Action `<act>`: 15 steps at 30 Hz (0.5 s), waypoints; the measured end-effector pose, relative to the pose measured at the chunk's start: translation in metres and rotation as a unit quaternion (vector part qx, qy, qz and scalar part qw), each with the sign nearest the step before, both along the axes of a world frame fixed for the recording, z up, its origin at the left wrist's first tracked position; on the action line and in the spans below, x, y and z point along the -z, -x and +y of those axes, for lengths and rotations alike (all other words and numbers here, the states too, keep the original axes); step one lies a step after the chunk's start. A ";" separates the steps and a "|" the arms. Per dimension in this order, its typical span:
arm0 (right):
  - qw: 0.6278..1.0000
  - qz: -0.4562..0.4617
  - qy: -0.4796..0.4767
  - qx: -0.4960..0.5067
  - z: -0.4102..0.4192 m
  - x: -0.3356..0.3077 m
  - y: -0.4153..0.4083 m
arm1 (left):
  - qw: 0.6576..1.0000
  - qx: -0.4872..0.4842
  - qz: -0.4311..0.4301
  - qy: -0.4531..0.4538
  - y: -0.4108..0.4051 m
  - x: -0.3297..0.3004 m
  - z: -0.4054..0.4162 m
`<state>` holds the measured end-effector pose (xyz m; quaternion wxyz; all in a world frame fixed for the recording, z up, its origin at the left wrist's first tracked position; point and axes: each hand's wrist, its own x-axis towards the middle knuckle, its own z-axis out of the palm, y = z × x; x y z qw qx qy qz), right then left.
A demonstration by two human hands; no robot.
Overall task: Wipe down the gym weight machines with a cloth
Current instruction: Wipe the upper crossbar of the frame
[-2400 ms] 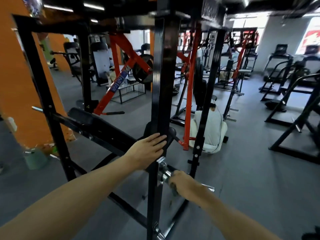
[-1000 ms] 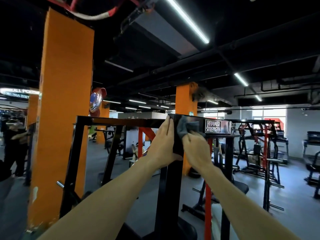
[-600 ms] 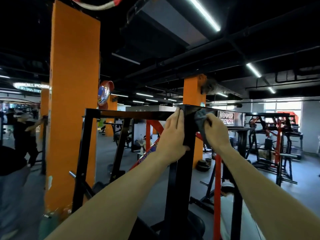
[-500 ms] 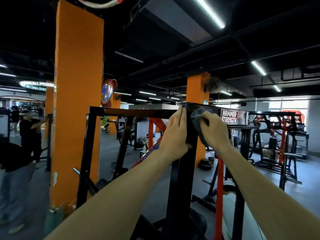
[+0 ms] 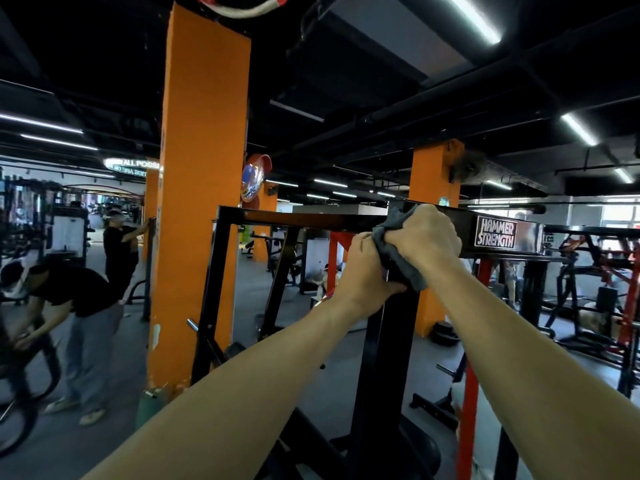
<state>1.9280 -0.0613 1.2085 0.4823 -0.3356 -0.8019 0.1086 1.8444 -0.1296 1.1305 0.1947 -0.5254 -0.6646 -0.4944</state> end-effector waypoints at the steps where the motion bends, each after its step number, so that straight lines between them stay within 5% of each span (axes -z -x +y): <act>1: 1.000 -0.005 0.007 0.026 -0.004 -0.003 0.006 | 1.000 -0.009 -0.007 -0.004 0.001 0.001 0.001; 5: 0.998 0.033 0.010 0.059 -0.014 0.001 0.018 | 0.999 -0.033 -0.001 -0.009 -0.001 0.002 -0.005; 9: 0.996 0.084 -0.029 -0.031 -0.001 0.013 -0.002 | 0.997 -0.072 0.029 -0.002 -0.011 0.001 -0.010; 15: 0.968 0.156 -0.182 -0.079 0.021 0.042 -0.023 | 0.936 -0.207 0.276 0.062 -0.020 -0.011 -0.008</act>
